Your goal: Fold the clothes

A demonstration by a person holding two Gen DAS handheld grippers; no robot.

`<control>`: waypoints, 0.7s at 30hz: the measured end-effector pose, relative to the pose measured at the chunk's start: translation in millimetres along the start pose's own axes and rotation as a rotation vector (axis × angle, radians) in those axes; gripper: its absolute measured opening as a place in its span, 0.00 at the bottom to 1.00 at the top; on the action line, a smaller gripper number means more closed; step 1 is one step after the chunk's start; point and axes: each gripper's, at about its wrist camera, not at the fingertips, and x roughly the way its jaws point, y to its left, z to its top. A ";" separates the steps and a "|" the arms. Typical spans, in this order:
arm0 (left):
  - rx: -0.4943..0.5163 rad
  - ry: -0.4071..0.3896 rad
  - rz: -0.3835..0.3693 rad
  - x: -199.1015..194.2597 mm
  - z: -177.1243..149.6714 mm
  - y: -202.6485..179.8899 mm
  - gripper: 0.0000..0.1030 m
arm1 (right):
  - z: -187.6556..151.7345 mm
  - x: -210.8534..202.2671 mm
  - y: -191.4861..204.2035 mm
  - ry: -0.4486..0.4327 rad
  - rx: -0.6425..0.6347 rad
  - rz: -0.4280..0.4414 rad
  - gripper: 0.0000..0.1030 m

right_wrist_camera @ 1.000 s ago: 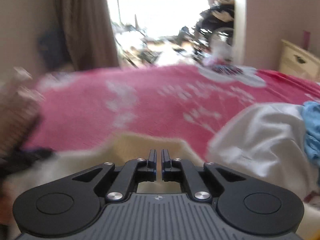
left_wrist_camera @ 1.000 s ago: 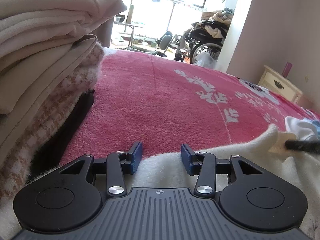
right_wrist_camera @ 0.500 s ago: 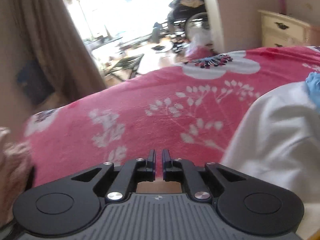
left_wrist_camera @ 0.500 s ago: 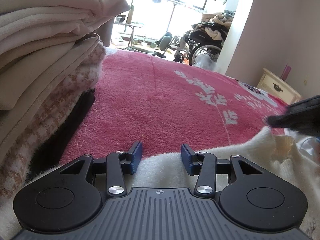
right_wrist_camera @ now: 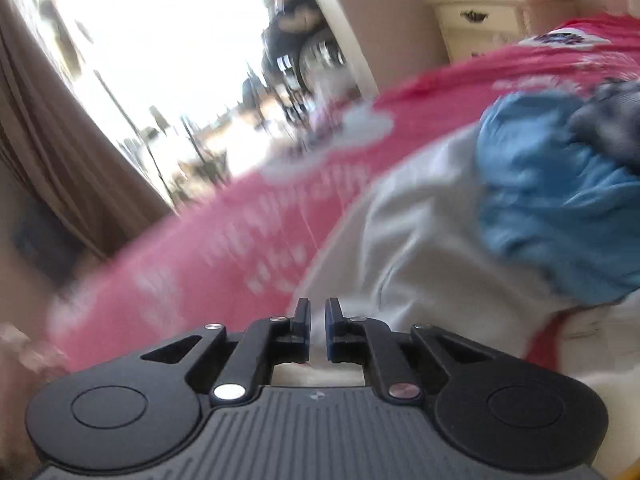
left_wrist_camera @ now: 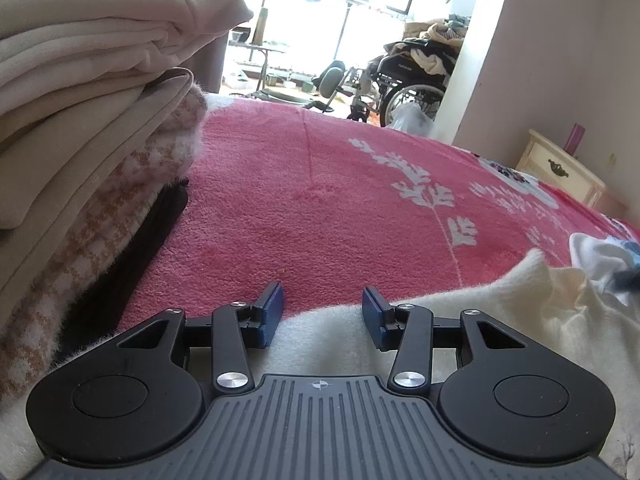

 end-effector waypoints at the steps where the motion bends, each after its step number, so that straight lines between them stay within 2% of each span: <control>1: -0.007 0.001 -0.001 -1.7 1.8 0.1 0.44 | 4.1 -18.4 -5.9 -0.007 0.003 0.014 0.09; 4: -0.018 -0.018 -0.019 -14.8 8.6 -5.2 0.45 | 12.0 -83.6 -26.2 0.019 -0.050 0.002 0.10; 6: -0.017 -0.035 -0.050 -27.3 13.3 -12.7 0.45 | 14.0 -121.9 -42.0 0.064 -0.067 -0.030 0.21; 8: -0.015 -0.053 -0.081 -39.9 18.0 -20.3 0.45 | 10.9 -155.0 -55.8 0.098 -0.074 -0.077 0.24; 11: -0.002 -0.073 -0.132 -57.8 23.9 -35.4 0.46 | 7.5 -192.3 -70.0 0.041 -0.090 -0.193 0.26; 13: 0.038 -0.037 -0.192 -62.2 20.5 -62.6 0.46 | 13.8 -210.1 -81.9 -0.032 -0.055 -0.248 0.28; 16: 0.072 0.074 -0.306 -55.4 7.9 -102.6 0.46 | 35.4 -224.0 -102.0 -0.135 0.000 -0.302 0.31; 17: 0.089 0.101 -0.329 -53.3 1.1 -117.3 0.46 | 44.2 -225.0 -105.8 -0.158 0.016 -0.317 0.37; 21: 0.133 0.197 -0.388 -48.6 -28.8 -161.9 0.46 | 80.8 -214.7 -126.4 -0.156 0.053 -0.309 0.48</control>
